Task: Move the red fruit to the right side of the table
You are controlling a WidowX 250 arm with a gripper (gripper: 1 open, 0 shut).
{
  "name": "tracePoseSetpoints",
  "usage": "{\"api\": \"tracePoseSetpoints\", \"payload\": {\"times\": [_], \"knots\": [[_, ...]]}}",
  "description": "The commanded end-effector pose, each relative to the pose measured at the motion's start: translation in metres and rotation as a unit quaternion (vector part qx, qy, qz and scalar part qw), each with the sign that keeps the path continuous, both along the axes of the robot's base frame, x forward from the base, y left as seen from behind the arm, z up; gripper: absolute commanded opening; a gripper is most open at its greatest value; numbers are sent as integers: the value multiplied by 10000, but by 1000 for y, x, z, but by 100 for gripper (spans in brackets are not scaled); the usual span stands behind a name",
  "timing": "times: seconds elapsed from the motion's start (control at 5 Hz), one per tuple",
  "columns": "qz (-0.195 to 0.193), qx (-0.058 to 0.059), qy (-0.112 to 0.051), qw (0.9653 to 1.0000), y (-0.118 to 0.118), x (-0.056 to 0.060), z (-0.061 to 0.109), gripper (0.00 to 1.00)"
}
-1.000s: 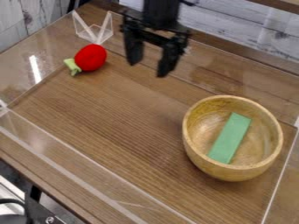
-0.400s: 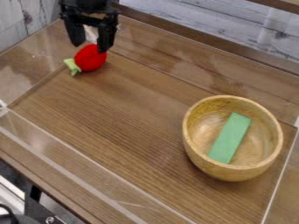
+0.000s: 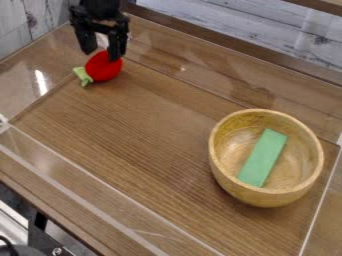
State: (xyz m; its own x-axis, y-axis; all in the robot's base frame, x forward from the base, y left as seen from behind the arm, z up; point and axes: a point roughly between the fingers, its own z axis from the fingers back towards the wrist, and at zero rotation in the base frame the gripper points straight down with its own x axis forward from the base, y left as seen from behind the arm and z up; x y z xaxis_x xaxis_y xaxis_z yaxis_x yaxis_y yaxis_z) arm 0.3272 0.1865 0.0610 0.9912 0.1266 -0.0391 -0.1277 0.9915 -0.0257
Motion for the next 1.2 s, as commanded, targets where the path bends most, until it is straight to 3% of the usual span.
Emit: {"api": "tracePoseSetpoints", "payload": {"times": [0.0,0.6,1.0], "knots": [[136,143,-341,9992,4,9,27,100],[216,53,-386,9990,4,10,45,100],[219,56,-322,9992,-14,13,41,100]]}}
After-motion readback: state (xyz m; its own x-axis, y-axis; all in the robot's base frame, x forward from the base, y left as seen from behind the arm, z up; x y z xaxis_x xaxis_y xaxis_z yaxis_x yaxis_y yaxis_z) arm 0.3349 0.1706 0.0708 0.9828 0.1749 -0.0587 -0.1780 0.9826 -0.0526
